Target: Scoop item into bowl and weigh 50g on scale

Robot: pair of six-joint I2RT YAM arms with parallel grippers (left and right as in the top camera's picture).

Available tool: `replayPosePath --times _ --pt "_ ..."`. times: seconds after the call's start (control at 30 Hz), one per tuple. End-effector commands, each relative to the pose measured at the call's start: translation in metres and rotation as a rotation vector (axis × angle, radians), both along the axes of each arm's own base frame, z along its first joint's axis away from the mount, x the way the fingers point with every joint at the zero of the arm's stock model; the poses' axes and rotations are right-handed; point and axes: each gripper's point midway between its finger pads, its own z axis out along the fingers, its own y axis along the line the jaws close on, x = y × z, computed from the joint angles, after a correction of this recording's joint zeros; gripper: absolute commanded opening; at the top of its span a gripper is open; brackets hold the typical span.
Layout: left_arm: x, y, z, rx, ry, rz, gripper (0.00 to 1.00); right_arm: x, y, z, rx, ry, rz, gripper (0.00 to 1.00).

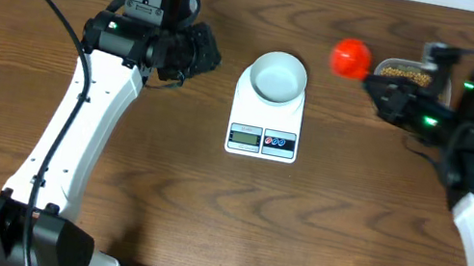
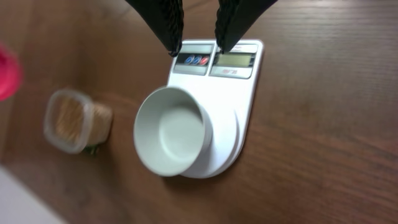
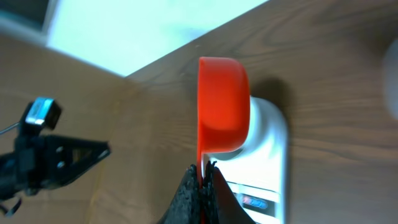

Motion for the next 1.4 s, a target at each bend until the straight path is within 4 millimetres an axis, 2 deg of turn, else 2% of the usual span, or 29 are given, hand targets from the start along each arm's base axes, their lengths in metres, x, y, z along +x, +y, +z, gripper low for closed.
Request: replayPosePath --times 0.0,0.17,0.3,0.57,0.8,0.93,1.1,1.37 --pt "-0.012 -0.007 0.002 0.057 -0.042 -0.128 0.21 -0.001 -0.027 0.004 -0.068 -0.039 -0.038 0.01" --pt "-0.028 -0.017 -0.005 0.081 -0.008 -0.199 0.21 -0.005 -0.057 -0.016 -0.12 0.041 -0.12 0.01" --pt "-0.039 -0.024 -0.014 0.131 0.017 -0.236 0.21 -0.005 -0.069 -0.022 -0.155 0.053 -0.151 0.01" --pt "-0.061 -0.039 -0.042 0.202 0.072 -0.298 0.19 -0.009 -0.074 -0.03 -0.192 0.079 -0.161 0.01" --pt "-0.075 -0.067 -0.071 0.203 0.066 -0.377 0.12 -0.01 -0.075 -0.032 -0.199 0.086 -0.161 0.01" --pt "-0.076 -0.077 -0.087 0.211 0.057 -0.39 0.11 -0.011 -0.075 -0.032 -0.202 0.087 -0.158 0.01" --pt "-0.067 -0.091 -0.111 0.252 0.05 -0.376 0.08 -0.01 -0.076 -0.033 -0.208 0.087 -0.163 0.01" --pt "-0.072 -0.1 -0.14 0.355 0.072 -0.41 0.08 -0.01 -0.079 -0.034 -0.221 0.088 -0.173 0.01"
